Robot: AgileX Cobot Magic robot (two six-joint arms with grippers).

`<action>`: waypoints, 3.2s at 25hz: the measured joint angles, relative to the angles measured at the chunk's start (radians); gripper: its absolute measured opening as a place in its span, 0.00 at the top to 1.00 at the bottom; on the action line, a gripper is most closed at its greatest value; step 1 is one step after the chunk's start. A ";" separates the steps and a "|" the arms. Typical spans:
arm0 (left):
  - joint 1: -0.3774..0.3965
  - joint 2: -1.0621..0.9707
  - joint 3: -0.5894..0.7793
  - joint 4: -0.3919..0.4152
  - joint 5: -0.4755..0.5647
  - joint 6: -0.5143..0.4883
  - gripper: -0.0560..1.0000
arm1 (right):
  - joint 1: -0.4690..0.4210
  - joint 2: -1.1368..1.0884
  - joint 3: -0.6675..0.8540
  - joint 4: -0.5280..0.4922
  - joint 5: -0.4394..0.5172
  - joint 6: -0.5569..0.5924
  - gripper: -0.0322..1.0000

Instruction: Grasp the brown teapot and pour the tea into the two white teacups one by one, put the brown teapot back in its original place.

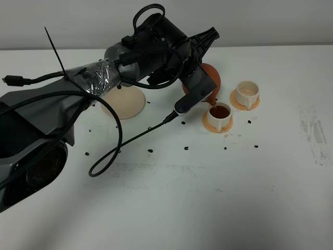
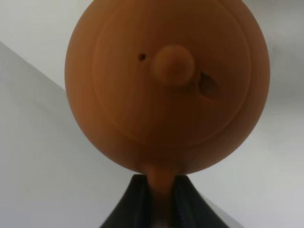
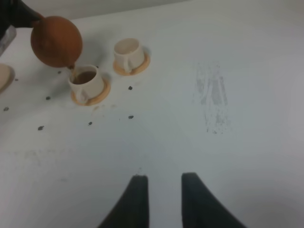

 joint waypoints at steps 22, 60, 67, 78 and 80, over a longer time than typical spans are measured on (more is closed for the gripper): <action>0.053 -0.046 0.000 -0.169 0.183 -0.246 0.83 | 0.000 0.000 0.000 0.001 0.000 0.000 0.78; 0.141 -0.252 0.539 -0.467 0.122 -1.179 0.83 | 0.000 0.000 0.000 0.001 0.000 0.000 0.78; 0.141 -0.253 0.520 -0.443 0.108 -1.180 0.83 | 0.000 0.000 0.000 0.001 0.000 0.000 0.78; 0.141 -0.177 0.078 -0.361 0.224 -1.166 0.83 | 0.000 0.000 0.000 0.001 0.000 0.000 0.78; 0.141 -0.113 -0.034 -0.361 0.245 -1.143 0.83 | 0.000 0.000 0.000 0.001 0.000 0.000 0.78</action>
